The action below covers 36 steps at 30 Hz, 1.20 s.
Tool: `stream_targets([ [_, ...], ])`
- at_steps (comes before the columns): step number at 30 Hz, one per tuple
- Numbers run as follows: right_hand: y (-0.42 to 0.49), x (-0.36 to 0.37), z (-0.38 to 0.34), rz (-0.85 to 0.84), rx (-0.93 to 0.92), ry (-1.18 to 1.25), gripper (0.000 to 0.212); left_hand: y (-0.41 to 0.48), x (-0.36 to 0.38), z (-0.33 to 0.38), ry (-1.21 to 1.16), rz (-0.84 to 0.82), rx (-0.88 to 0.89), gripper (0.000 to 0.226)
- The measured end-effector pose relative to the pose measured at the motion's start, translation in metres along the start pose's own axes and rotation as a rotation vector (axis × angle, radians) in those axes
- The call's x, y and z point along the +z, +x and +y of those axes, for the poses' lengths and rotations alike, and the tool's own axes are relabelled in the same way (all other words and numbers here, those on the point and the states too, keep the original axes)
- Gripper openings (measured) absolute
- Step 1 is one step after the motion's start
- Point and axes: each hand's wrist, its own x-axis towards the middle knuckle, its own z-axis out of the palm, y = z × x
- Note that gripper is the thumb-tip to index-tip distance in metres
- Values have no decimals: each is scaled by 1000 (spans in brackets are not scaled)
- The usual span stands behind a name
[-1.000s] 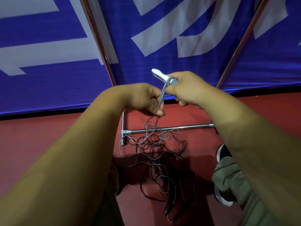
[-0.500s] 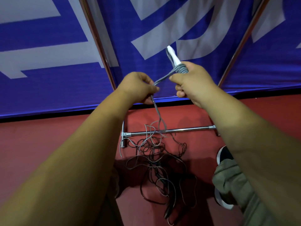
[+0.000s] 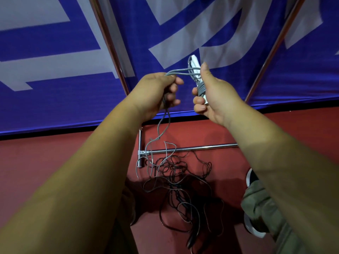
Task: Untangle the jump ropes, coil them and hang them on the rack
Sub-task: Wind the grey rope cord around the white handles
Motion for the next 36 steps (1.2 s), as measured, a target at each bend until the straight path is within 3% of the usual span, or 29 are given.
stream_targets([
  [5,2,-6,-6,2,19,35,50,-7,-9,11,93,-249,26,39],
  [10,-2,-8,-24,-37,-6,31,26,-10,-24,9,526,-255,103,26],
  [16,-11,-5,-19,-121,-7,-103,19,-7,-29,4,883,-237,-32,18],
  [25,-18,-2,-15,-250,50,-148,16,0,-25,-6,824,-140,-68,24],
  [28,-21,-1,-13,-374,114,-169,17,0,-26,-6,818,-131,-78,26],
  [32,-28,-2,-13,-608,311,-247,19,1,-33,-10,793,-129,14,15],
  [36,-37,-8,-15,-826,605,-435,32,-5,-37,-8,639,-257,39,20],
])
